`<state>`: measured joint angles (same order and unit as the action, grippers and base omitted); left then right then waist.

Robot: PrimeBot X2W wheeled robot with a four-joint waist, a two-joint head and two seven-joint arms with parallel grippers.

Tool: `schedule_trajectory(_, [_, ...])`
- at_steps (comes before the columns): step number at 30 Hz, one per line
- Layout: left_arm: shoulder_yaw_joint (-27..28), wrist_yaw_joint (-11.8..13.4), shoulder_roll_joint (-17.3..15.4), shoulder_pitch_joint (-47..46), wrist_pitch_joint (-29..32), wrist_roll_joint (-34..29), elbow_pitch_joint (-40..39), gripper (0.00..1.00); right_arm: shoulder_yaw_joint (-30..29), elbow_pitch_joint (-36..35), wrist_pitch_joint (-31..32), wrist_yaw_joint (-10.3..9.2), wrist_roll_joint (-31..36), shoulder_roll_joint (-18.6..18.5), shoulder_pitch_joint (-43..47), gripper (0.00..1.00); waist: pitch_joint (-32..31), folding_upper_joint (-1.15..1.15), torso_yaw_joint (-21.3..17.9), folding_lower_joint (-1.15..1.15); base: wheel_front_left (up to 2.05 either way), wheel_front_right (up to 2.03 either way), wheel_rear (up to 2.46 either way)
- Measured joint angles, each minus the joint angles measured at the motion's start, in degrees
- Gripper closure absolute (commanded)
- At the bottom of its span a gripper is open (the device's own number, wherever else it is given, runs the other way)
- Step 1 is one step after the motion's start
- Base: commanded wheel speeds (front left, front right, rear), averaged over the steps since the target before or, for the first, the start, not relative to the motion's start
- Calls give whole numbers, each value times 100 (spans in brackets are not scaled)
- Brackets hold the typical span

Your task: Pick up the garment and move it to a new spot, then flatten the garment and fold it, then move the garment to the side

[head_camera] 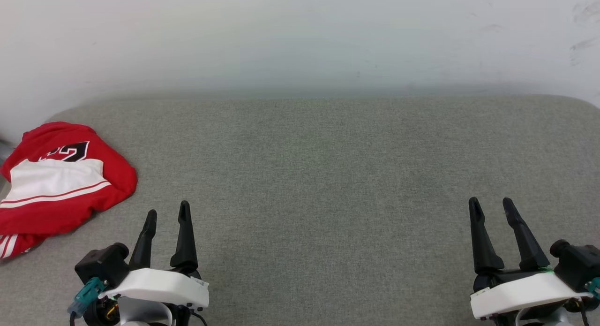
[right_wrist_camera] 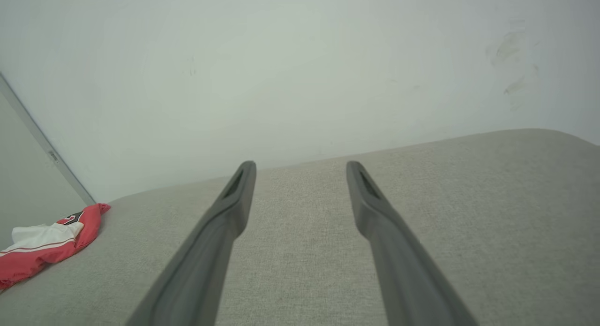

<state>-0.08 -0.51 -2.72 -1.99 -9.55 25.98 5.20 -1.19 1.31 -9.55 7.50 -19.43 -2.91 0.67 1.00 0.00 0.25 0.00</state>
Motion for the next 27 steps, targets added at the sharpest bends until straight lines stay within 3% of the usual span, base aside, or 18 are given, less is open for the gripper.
schedule_trajectory(14, [-127, 53, -2, 35, -177, -799, -13, 0, -12, -93, -178, 0, 795, 0, 64, 0, -14, 0, 3, 0, 0, 0, 0])
schedule_trajectory(27, [-132, 99, -4, 62, -334, -1343, -31, 0, -87, -177, -332, 0, 1001, -1, 133, 0, 10, 0, 12, 0, 0, 0, 0])
